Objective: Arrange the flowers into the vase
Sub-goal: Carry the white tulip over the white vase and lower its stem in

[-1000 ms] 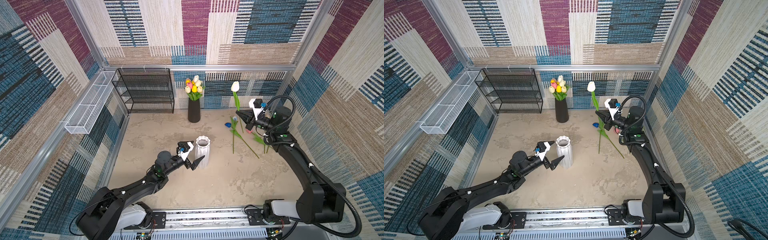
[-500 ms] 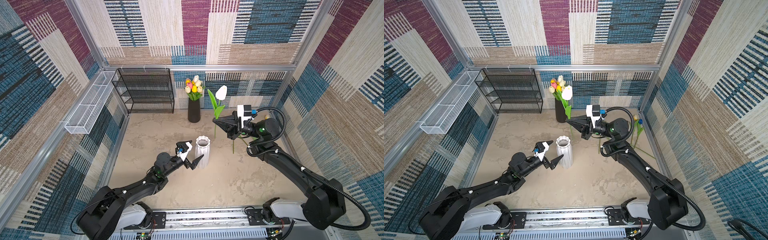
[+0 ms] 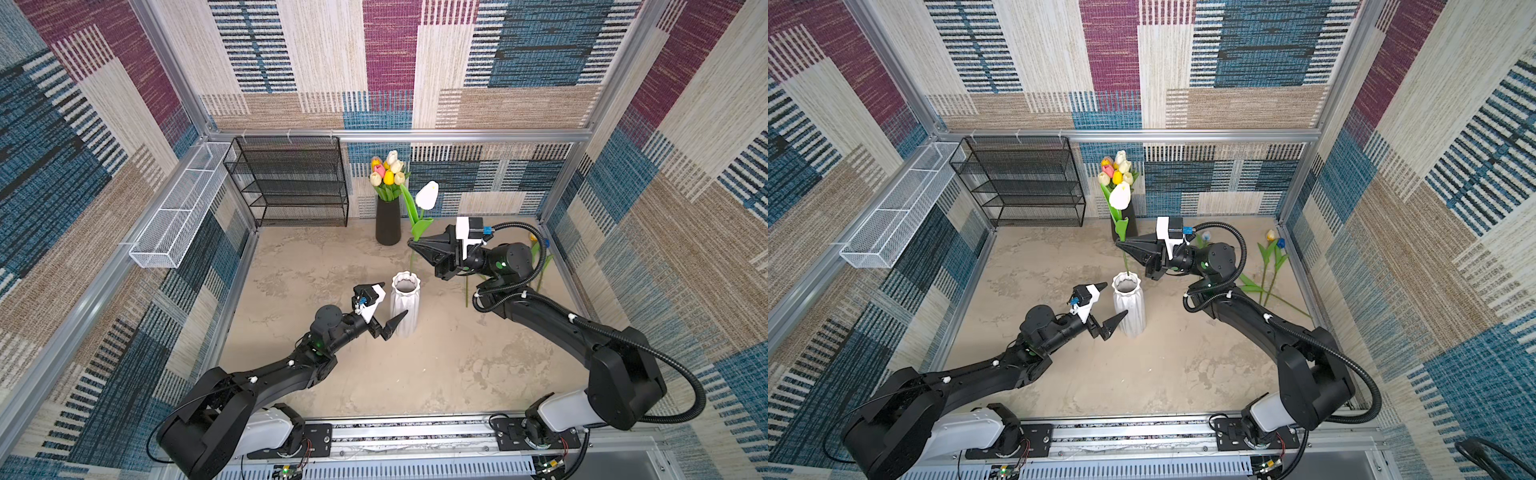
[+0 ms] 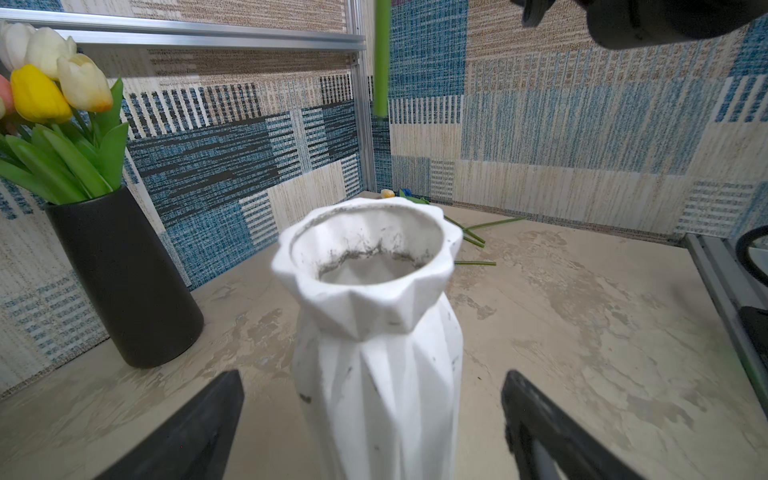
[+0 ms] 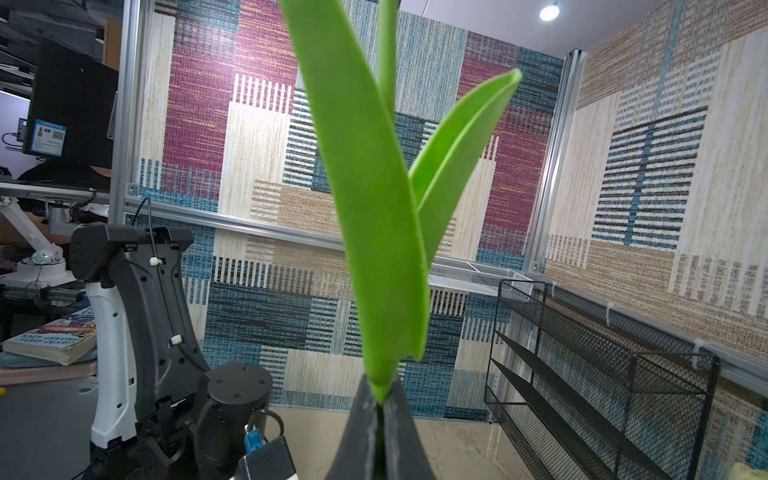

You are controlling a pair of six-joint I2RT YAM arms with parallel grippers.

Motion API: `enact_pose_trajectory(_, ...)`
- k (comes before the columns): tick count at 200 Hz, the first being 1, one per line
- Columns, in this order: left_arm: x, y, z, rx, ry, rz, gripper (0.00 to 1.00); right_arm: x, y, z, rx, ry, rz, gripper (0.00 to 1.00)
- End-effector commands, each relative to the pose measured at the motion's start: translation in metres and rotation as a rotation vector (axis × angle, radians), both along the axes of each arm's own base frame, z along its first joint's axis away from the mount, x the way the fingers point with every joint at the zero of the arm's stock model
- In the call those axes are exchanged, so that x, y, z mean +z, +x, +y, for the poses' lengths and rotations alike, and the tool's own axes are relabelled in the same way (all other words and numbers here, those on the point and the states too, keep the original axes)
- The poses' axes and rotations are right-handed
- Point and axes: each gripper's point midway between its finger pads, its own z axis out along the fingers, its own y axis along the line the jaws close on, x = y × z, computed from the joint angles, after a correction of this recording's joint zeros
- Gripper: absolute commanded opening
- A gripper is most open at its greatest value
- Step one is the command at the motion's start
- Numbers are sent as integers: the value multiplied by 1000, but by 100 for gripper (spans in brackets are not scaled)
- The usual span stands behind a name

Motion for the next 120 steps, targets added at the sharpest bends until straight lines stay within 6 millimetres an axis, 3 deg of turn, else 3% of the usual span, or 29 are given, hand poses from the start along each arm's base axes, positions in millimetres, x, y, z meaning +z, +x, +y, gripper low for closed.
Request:
enact_pose_trajectory(1, 10, 1, -1, -4, -21, -32, 99, -14, 3, 4, -24, 12, -42, 0)
enact_pose_trajectory(62, 8, 1, -3, -12, -9, -29, 96, -78, 5, 10, -52, -62, -33, 4)
enact_pose_trajectory(71, 8, 1, -3, -13, -8, -30, 96, -84, 6, 11, -61, -79, -22, 10)
enact_pose_trajectory(87, 8, 2, -4, -13, -7, -30, 96, -94, 14, 12, -91, -117, 32, 37)
enact_pose_trajectory(120, 8, 2, -4, -12, -11, -31, 96, -109, 44, 11, -225, -202, 190, 52)
